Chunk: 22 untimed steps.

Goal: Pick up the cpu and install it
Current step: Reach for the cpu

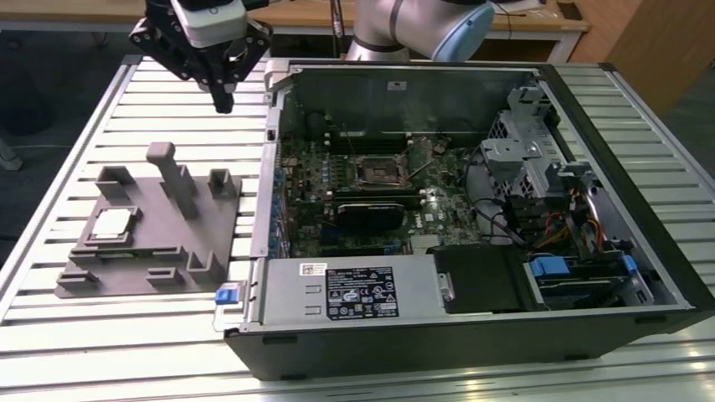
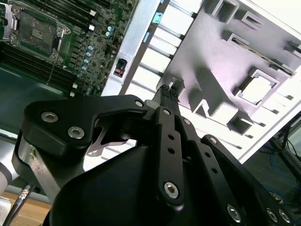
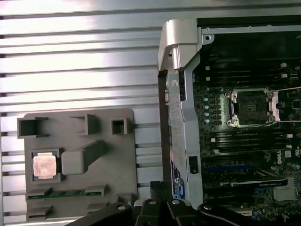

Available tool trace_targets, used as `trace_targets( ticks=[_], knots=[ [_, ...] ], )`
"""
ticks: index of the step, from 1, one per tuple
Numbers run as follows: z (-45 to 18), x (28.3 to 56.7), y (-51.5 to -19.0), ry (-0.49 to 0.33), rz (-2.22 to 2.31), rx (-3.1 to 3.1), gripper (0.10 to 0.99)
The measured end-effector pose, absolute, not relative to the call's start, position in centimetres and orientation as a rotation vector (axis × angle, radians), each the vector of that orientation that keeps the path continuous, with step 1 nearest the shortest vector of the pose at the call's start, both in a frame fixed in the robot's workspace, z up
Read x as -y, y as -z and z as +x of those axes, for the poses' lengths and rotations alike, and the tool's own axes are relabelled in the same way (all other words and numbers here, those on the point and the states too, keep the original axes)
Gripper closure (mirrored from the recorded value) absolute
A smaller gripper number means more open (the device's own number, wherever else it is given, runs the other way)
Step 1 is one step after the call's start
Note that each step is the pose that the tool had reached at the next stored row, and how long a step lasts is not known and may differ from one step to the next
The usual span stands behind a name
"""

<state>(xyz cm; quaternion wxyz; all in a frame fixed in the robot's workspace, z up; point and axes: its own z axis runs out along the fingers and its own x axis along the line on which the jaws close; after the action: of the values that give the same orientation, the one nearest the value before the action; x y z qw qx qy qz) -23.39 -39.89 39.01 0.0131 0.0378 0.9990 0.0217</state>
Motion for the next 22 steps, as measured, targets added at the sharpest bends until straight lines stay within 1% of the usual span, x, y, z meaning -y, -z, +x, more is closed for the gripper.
trace_targets(
  ticks=[22],
  knots=[
    [-26.7,39.9,-39.0,-0.068,0.118,-3.112,0.98]
  ],
)
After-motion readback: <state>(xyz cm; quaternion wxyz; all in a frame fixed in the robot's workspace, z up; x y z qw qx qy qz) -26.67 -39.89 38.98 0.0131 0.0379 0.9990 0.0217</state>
